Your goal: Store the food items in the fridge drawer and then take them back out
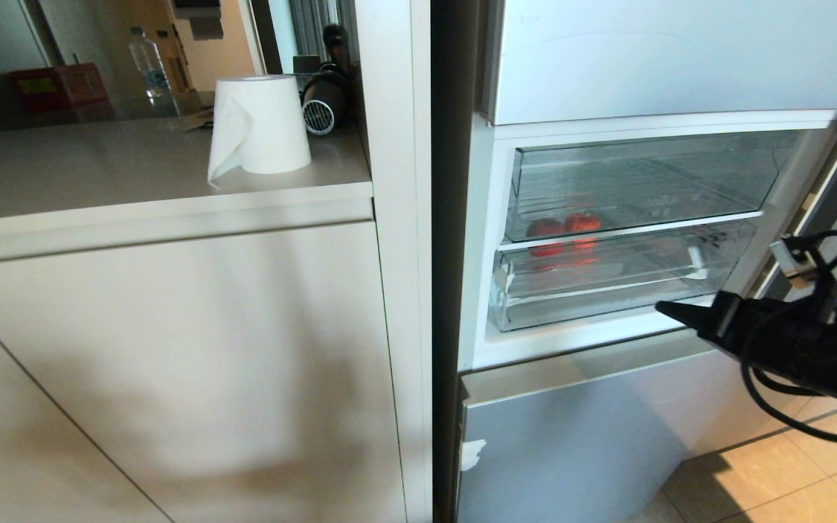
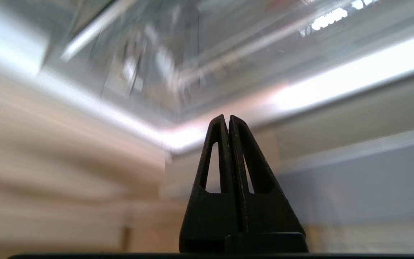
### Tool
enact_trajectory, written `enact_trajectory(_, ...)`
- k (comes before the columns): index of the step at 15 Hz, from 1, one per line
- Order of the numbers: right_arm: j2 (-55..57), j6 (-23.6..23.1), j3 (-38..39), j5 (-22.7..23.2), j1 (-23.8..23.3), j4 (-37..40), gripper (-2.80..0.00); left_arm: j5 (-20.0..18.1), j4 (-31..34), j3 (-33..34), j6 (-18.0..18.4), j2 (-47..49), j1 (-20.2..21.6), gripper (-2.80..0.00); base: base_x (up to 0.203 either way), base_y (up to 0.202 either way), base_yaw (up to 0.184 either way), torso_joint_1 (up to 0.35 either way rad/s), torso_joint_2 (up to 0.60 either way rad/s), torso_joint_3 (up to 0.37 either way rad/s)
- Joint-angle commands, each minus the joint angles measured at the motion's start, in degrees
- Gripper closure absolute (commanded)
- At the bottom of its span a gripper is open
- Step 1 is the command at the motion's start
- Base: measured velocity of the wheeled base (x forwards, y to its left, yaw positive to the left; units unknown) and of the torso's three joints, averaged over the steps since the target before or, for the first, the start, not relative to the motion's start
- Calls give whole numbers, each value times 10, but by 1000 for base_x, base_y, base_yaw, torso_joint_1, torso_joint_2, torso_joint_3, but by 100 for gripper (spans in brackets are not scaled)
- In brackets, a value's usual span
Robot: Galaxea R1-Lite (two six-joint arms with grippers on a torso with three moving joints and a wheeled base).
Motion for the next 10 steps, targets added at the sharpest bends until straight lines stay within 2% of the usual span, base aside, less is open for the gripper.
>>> enact_trajectory(1, -208, -53, 61, -3, 0, 71, 0, 0, 0, 0, 0, 0, 0, 0, 0, 0, 0, 0, 0, 0)
enact_trajectory(6, -641, -197, 177, -64, 1, 305, 0, 0, 0, 0, 0, 0, 0, 0, 0, 0, 0, 0, 0, 0)
enact_trajectory(8, -758, -254, 246, -93, -3, 366, 0, 0, 0, 0, 0, 0, 0, 0, 0, 0, 0, 0, 0, 0)
enact_trajectory(10, -837, -281, 280, -115, -9, 406, 0, 0, 0, 0, 0, 0, 0, 0, 0, 0, 0, 0, 0, 0)
